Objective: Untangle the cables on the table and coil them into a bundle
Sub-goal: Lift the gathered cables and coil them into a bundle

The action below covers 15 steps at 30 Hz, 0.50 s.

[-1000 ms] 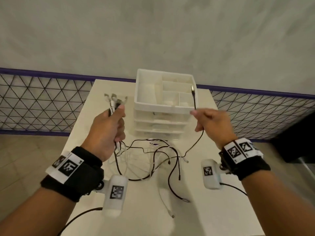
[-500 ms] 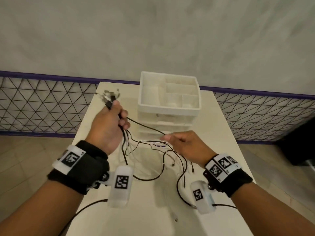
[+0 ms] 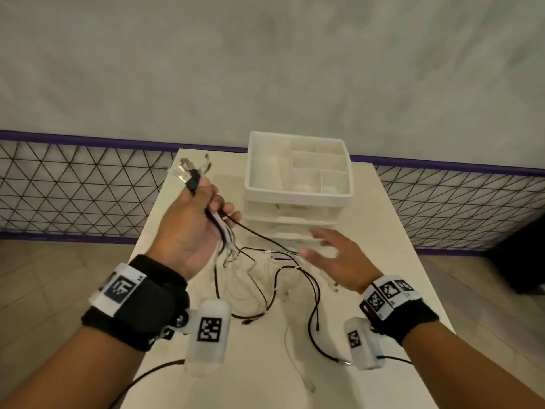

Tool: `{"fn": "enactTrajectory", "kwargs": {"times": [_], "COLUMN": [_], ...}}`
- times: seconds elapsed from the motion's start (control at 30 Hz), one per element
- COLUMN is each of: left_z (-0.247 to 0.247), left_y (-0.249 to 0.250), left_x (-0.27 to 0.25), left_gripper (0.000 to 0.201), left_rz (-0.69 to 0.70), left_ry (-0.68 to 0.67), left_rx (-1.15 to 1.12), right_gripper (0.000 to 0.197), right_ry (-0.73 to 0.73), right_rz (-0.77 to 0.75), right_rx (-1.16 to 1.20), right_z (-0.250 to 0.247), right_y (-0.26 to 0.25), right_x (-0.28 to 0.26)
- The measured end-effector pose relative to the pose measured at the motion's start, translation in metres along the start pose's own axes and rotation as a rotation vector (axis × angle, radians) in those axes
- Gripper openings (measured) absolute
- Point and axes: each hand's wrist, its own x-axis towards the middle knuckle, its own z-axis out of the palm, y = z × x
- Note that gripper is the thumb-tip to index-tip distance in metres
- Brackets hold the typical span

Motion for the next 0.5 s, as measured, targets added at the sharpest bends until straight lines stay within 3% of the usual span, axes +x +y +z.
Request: {"fn": "enactTrajectory", "kwargs": {"times": [0.07, 0.1, 0.13, 0.17, 0.23, 0.27, 0.33, 0.5], "left_z": [0.018, 0.026, 0.033, 0.037, 0.036, 0.030, 0.014, -0.033], "left_y": [-0.010, -0.014, -0.016, -0.015, -0.007, 0.000, 0.016, 0.041], "left_x": [-0.007, -0.009, -0.011, -0.011, -0.007, -0.003, 0.005, 0.017], "left_gripper": [0.024, 0.024, 0.023, 0.023, 0.025, 0.026, 0.027, 0.030], "left_rz": [-0.029, -0.044, -0.052, -0.049, -0.003, 0.027, 0.080, 0.158], "left_ry": [-0.049, -0.065, -0.079, -0.091, -0.090, -0.073, -0.010, 0.126], "left_rx": [-0.024, -0.044, -0.065, -0.079, -0.068, -0.055, -0.037, 0.007], "right_gripper": [0.107, 0.110, 0.100, 0.075, 0.018, 0.013, 0.027, 0.034], "right_ry": [-0.148, -0.189, -0.174, -0.135, -0.065, -0.044, -0.027, 0.019], "right_rz": [-0.184, -0.265, -0.320, -0.336, -0.283, -0.257, -0.203, 0.002], "right_rx": [0.141, 0.146, 0.132, 0.142, 0.214, 0.211, 0.093, -0.010], "right_z": [0.021, 0.035, 0.050, 0.063, 0.079, 0.083, 0.082, 0.044], "right_y": [-0.046, -0.065, -0.076, -0.084, -0.089, -0.081, -0.056, 0.022], "right_x": [-0.002, -0.002, -0.001, 0.001, 0.002, 0.004, 0.007, 0.014]}}
